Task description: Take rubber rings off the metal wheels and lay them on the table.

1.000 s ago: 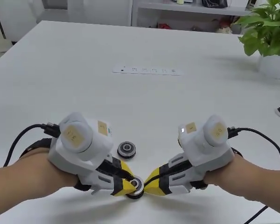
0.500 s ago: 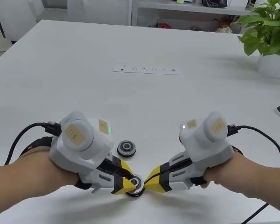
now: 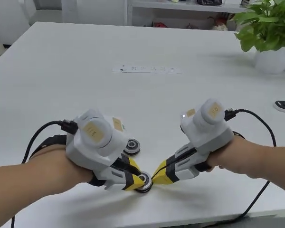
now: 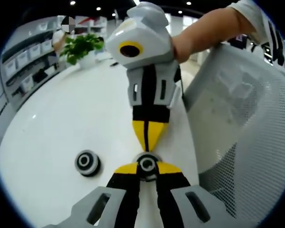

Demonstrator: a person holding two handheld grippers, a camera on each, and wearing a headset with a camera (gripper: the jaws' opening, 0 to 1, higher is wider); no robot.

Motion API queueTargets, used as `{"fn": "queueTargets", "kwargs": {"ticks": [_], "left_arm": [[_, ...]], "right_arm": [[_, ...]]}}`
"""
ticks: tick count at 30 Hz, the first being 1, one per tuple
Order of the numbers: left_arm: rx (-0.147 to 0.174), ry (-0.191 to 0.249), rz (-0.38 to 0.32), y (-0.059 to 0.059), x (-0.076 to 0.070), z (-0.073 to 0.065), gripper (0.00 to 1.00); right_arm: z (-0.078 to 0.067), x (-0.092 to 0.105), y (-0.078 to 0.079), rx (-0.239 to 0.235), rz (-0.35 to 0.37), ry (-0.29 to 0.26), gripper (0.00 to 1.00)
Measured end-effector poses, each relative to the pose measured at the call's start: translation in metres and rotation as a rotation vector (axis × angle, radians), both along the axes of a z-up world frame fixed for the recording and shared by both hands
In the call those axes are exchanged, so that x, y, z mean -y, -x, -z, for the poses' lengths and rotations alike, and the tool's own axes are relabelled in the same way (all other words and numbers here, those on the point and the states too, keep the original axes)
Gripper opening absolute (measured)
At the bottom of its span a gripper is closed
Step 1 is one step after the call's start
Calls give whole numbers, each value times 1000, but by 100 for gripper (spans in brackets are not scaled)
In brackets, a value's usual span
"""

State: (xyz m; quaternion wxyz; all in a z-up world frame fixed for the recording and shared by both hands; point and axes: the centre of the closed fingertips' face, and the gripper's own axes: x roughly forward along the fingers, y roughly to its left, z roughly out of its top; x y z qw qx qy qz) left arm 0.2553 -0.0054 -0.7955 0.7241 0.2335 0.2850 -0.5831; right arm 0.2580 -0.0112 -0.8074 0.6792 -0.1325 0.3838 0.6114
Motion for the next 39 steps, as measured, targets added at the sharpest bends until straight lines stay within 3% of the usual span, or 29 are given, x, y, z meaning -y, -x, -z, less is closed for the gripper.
{"fn": "queueTargets", "kwargs": {"ticks": [12, 30, 39], "left_arm": [[-6, -9, 7, 0, 1, 0, 11], [-19, -4, -19, 0, 0, 0, 11], [-17, -6, -29, 0, 1, 0, 11]], "right_arm": [[-5, 3, 2, -1, 32, 14, 0], [-1, 3, 1, -50, -4, -31, 0], [0, 2, 0, -46, -32, -32, 0]]}}
